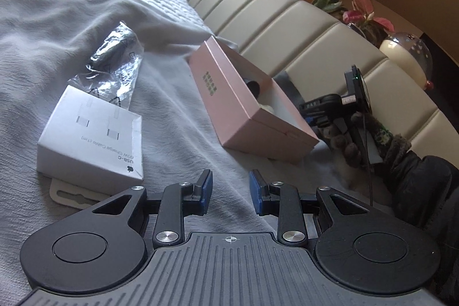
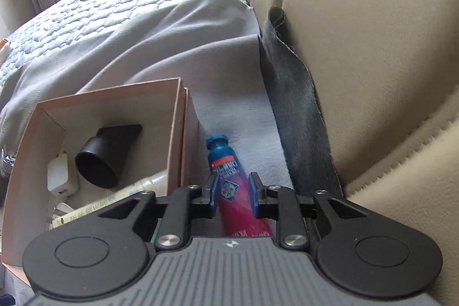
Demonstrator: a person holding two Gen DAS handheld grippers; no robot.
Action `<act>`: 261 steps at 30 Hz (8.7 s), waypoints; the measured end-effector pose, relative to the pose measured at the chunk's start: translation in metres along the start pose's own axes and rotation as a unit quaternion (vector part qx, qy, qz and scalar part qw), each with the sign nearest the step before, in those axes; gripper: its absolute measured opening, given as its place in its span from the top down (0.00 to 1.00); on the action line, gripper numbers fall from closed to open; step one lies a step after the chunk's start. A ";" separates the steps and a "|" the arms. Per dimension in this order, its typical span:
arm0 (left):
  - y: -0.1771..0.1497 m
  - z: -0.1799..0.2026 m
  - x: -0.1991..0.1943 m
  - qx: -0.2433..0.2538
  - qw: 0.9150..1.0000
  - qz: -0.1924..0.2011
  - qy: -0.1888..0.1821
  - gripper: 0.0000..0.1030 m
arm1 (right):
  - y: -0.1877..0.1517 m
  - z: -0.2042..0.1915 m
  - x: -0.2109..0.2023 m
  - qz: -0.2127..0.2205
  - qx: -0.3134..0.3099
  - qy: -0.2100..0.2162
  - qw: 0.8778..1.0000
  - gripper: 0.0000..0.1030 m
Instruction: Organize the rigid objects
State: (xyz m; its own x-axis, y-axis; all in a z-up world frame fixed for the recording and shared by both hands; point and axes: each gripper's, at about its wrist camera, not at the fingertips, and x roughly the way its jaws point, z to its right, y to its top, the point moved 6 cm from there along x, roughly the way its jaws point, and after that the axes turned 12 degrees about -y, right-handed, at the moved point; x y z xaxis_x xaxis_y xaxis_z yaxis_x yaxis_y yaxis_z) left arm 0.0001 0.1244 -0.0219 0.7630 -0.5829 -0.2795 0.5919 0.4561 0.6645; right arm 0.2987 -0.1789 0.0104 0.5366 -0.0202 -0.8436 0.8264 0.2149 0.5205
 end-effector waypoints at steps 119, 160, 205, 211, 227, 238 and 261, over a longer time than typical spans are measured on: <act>0.038 0.101 0.336 0.130 0.942 -0.179 0.251 0.64 | -0.262 0.001 -0.130 0.258 -0.047 0.040 0.964 0.53; 0.000 0.042 0.007 0.000 0.978 -0.090 0.188 0.84 | -0.089 -0.053 -0.050 0.062 -0.012 0.062 0.996 0.73; 0.066 -0.051 -0.085 -0.003 0.969 0.013 0.245 0.84 | -0.012 -0.370 -0.110 -0.010 -0.132 0.113 0.985 0.65; 0.064 -0.053 -0.094 -0.011 0.970 0.017 0.244 0.84 | -0.016 -0.409 -0.044 -0.048 -0.156 -0.014 0.987 0.62; 0.061 -0.051 -0.080 -0.008 0.972 0.005 0.235 0.84 | -0.063 -0.327 -0.169 0.054 -0.165 0.181 0.968 0.80; 0.065 -0.056 -0.052 -0.049 0.977 0.053 0.202 0.82 | -0.161 -0.186 -0.163 0.058 -0.112 0.170 0.977 0.75; 0.010 0.015 -0.010 0.059 0.969 -0.064 0.231 0.45 | -0.246 -0.106 -0.115 0.205 -0.016 0.092 0.974 0.25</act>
State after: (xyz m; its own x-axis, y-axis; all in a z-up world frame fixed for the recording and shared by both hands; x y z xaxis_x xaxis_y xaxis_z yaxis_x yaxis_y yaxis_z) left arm -0.0054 0.1253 -0.0018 0.7362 -0.2535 -0.6275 0.6765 0.3033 0.6711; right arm 0.0151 -0.1261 -0.0347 0.7784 0.2476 -0.5769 0.5420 0.1986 0.8166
